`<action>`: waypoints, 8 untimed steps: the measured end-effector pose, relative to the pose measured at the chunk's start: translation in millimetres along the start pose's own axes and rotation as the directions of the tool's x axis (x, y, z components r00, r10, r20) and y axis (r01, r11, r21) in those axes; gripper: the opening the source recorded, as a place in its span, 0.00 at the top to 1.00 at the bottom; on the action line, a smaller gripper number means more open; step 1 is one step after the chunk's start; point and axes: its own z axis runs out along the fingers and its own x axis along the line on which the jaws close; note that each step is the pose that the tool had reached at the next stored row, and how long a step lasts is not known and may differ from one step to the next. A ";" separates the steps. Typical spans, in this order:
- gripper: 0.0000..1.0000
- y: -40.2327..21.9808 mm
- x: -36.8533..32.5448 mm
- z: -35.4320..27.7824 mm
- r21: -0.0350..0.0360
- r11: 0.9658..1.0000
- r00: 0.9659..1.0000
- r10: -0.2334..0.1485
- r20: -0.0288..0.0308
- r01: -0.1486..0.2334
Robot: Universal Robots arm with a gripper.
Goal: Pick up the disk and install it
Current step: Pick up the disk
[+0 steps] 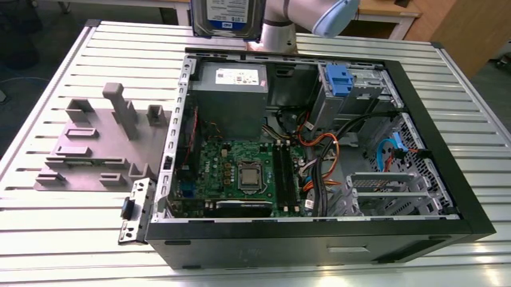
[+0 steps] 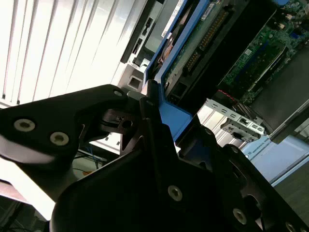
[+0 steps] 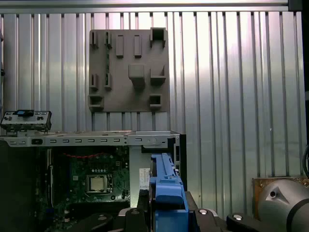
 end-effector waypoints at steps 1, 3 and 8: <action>0.63 -4.0 -0.2 -0.1 0.000 1.000 1.000 0.000 0.000 0.000; 0.63 -6.4 -0.2 -0.1 0.000 1.000 1.000 0.000 0.000 0.000; 0.63 -10.4 -0.4 -0.2 0.000 1.000 1.000 0.000 0.000 0.000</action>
